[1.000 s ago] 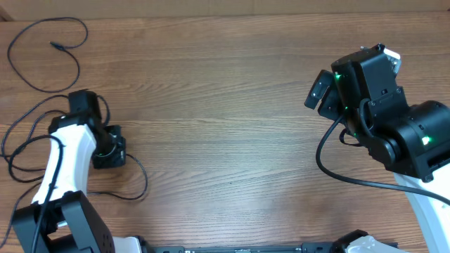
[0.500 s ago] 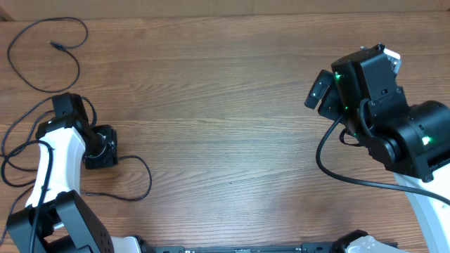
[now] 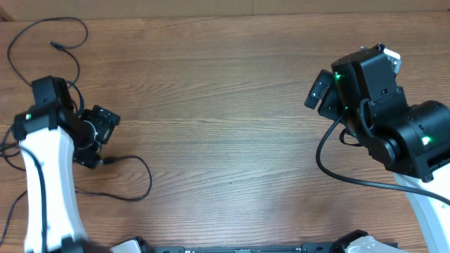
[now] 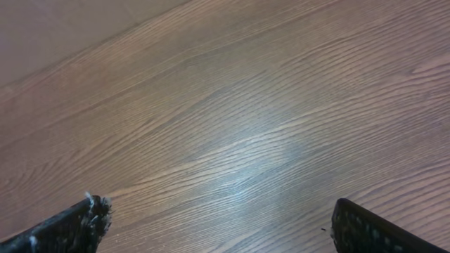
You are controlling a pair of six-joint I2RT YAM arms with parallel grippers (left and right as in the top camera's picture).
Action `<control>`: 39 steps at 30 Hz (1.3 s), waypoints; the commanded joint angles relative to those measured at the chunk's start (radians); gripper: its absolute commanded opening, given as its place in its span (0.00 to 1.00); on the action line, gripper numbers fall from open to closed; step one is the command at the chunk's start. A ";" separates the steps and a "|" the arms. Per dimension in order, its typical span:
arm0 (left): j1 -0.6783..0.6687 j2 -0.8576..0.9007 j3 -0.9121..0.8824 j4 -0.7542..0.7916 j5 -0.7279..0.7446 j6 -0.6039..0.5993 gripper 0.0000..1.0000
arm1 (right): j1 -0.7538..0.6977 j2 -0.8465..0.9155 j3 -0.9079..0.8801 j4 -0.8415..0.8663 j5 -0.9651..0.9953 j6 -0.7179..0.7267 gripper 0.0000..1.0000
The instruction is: Untangle cables
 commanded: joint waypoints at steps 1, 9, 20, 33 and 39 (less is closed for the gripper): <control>-0.060 -0.176 0.023 -0.069 0.039 0.177 0.91 | -0.005 -0.004 -0.003 0.003 0.010 0.007 1.00; -0.252 -0.459 0.021 -0.222 0.041 0.200 0.95 | -0.005 -0.004 -0.003 0.003 0.010 0.007 1.00; -0.332 -0.663 0.021 -0.508 0.038 0.103 0.99 | -0.005 -0.004 -0.003 0.003 0.010 0.007 1.00; -0.360 -0.665 0.007 -0.475 0.041 0.279 1.00 | -0.005 -0.004 -0.003 0.003 0.010 0.007 1.00; -0.441 -0.762 -0.125 -0.164 0.200 0.688 1.00 | -0.005 -0.004 -0.003 0.003 0.010 0.007 1.00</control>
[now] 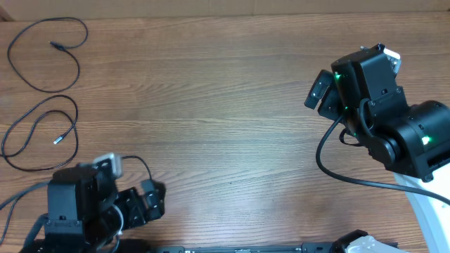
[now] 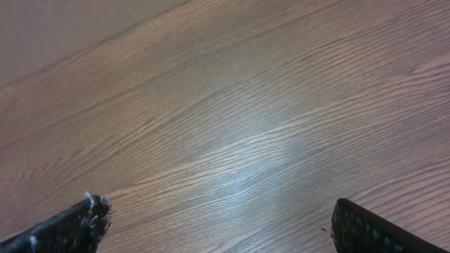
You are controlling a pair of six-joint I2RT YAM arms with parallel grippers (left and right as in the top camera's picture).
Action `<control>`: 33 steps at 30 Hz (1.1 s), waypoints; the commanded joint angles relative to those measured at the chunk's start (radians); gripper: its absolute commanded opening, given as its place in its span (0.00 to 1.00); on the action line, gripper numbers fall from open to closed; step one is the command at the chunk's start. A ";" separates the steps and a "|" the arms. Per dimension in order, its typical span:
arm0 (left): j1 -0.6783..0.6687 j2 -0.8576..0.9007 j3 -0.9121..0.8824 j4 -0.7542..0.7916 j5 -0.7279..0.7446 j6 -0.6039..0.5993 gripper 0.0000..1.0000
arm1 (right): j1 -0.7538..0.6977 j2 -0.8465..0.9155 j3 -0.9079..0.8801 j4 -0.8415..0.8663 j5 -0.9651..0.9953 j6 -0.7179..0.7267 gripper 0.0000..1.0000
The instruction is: Untangle cables
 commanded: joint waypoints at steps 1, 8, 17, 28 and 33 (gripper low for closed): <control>-0.064 -0.102 -0.122 0.220 0.162 0.391 1.00 | -0.005 -0.004 -0.003 0.003 0.010 0.007 1.00; -0.110 -0.328 -0.383 0.550 0.216 0.594 1.00 | -0.005 -0.004 -0.003 0.003 0.010 0.007 1.00; -0.098 -0.509 -0.507 0.574 0.196 0.594 1.00 | -0.005 -0.004 -0.003 0.003 0.010 0.007 1.00; -0.044 -0.654 -0.851 1.113 0.182 0.592 1.00 | -0.005 -0.004 -0.003 0.003 0.010 0.007 1.00; -0.005 -0.687 -0.948 1.278 0.156 0.561 1.00 | -0.005 -0.004 -0.003 0.003 0.010 0.007 1.00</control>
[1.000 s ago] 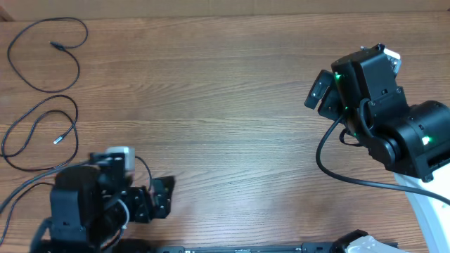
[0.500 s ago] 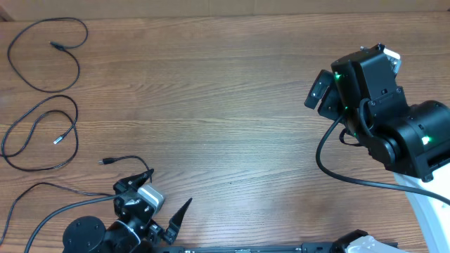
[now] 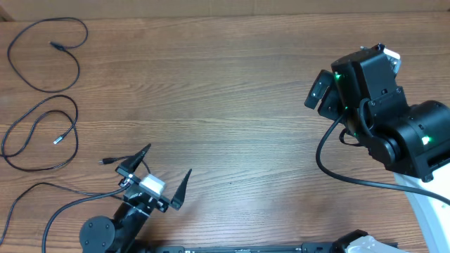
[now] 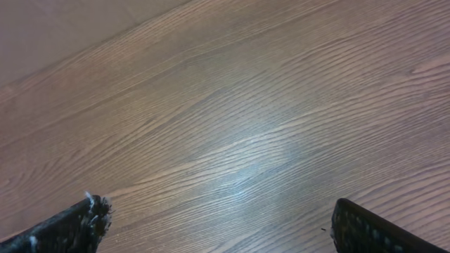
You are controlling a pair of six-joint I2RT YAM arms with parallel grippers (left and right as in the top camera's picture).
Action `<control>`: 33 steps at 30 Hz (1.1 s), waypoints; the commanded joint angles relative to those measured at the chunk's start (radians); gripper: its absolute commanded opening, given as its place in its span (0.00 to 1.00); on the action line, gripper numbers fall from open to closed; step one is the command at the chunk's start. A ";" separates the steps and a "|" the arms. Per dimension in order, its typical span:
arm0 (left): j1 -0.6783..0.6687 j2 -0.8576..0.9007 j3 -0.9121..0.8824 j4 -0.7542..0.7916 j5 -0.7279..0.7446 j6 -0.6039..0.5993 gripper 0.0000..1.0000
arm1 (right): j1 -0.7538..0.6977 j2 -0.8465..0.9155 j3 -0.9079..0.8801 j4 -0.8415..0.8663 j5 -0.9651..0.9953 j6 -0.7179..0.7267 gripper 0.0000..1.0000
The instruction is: Untangle cables
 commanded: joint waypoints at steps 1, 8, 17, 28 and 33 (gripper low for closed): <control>0.043 -0.029 -0.064 0.074 -0.040 -0.025 1.00 | -0.005 -0.004 -0.003 0.003 0.010 0.007 1.00; 0.058 -0.048 -0.118 0.164 -0.152 -0.069 1.00 | -0.005 -0.004 -0.003 0.003 0.010 0.007 1.00; 0.058 -0.048 -0.266 0.402 -0.273 -0.187 0.99 | -0.005 -0.004 -0.003 0.003 0.010 0.007 1.00; 0.095 -0.049 -0.314 0.343 -0.301 -0.190 1.00 | -0.005 -0.004 -0.003 0.003 0.010 0.007 1.00; 0.102 -0.049 -0.314 0.199 -0.300 -0.166 1.00 | -0.005 -0.004 -0.003 0.003 0.010 0.007 1.00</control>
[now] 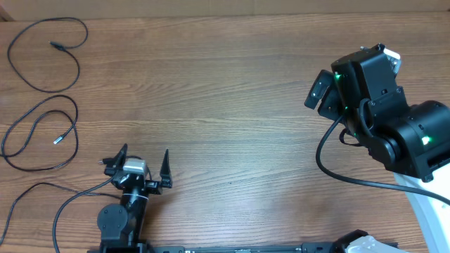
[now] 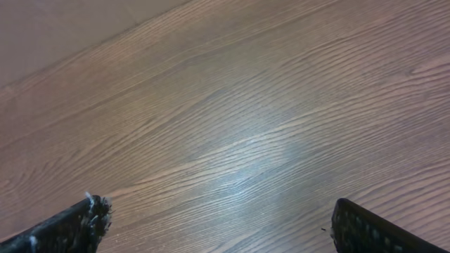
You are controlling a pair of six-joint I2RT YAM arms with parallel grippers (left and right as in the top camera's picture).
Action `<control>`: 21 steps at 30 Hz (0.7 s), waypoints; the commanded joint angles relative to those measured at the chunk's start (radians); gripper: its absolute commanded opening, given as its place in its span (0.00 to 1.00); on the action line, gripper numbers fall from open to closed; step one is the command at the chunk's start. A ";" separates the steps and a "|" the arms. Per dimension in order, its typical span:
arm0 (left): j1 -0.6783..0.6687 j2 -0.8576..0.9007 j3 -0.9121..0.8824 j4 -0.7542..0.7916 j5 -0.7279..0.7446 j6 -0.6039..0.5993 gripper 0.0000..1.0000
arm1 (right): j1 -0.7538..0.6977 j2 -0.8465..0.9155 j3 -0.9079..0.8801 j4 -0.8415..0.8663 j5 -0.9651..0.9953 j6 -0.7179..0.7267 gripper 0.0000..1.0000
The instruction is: Untangle cables
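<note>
Three thin black cables lie apart at the table's left in the overhead view: a top loop [image 1: 43, 56], a middle loop [image 1: 42, 133] and a lower cable [image 1: 42, 186] running to the front left edge. The lower cable's plug [image 1: 106, 161] lies just left of my left gripper [image 1: 146, 150], which stands open at the front edge, holding nothing. My right gripper [image 1: 318, 91] hangs over the table's right side. In the right wrist view this gripper [image 2: 219, 211] is wide open over bare wood.
The wooden table [image 1: 225, 105] shows its far edge along the top of the overhead view. The right arm's bulky body [image 1: 394, 126] and its own black lead [image 1: 337, 172] take up the right side.
My left gripper has shifted a little to the left at the front edge and stands straighter, still open. The cables and the right arm are unchanged.
My left arm first reached over the middle cable at the far left. Then it was back at the front left edge, with the middle loop lying apart from the others. After that its gripper stood open near the lower cable's plug, as now. The right arm stayed still.
</note>
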 commanded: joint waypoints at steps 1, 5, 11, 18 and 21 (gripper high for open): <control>0.005 -0.010 -0.004 -0.011 -0.013 0.008 1.00 | -0.005 -0.004 -0.003 0.003 0.010 0.007 1.00; 0.005 -0.010 -0.004 -0.011 -0.013 0.009 1.00 | -0.005 -0.004 -0.003 0.003 0.010 0.007 1.00; 0.004 -0.010 -0.004 -0.011 -0.013 -0.153 0.99 | -0.005 -0.004 -0.003 0.003 0.010 0.007 1.00; 0.005 -0.009 -0.004 -0.009 -0.013 -0.179 0.99 | -0.005 -0.004 -0.003 0.003 0.010 0.007 1.00; 0.005 -0.009 -0.004 -0.009 -0.013 -0.179 1.00 | -0.005 -0.004 -0.003 0.003 0.010 0.007 1.00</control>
